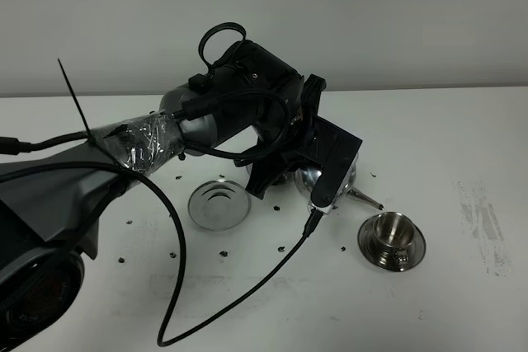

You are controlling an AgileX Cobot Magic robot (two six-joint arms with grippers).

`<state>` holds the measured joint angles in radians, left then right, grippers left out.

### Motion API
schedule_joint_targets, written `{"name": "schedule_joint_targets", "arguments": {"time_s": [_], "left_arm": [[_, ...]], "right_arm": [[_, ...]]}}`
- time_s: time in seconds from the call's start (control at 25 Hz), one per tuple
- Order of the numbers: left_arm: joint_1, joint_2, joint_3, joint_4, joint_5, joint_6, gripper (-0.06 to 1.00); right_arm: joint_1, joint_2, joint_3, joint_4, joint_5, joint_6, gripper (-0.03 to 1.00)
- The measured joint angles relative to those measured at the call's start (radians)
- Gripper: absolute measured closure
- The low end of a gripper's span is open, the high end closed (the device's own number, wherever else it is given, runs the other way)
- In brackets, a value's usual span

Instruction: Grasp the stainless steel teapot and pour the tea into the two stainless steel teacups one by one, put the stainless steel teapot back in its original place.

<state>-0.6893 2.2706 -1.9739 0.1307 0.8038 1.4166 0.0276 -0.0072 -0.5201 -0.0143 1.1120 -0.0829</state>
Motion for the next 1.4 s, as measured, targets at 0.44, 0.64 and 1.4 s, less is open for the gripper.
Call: {"name": "schedule_joint_targets", "arguments": {"time_s": [0.44, 0.64, 1.4], "left_arm": [[-0.021, 0.007, 0.000, 0.076, -0.012, 0.000, 0.73], [-0.038, 0.007, 0.000, 0.103, -0.025, 0.000, 0.73], [-0.074, 0.022, 0.000, 0.212, -0.043, 0.000, 0.73]], "right_arm": [[0.000, 0.000, 0.000, 0.000, 0.000, 0.000, 0.53], [0.000, 0.000, 0.000, 0.000, 0.000, 0.000, 0.53], [0.000, 0.000, 0.000, 0.000, 0.000, 0.000, 0.53]]}}
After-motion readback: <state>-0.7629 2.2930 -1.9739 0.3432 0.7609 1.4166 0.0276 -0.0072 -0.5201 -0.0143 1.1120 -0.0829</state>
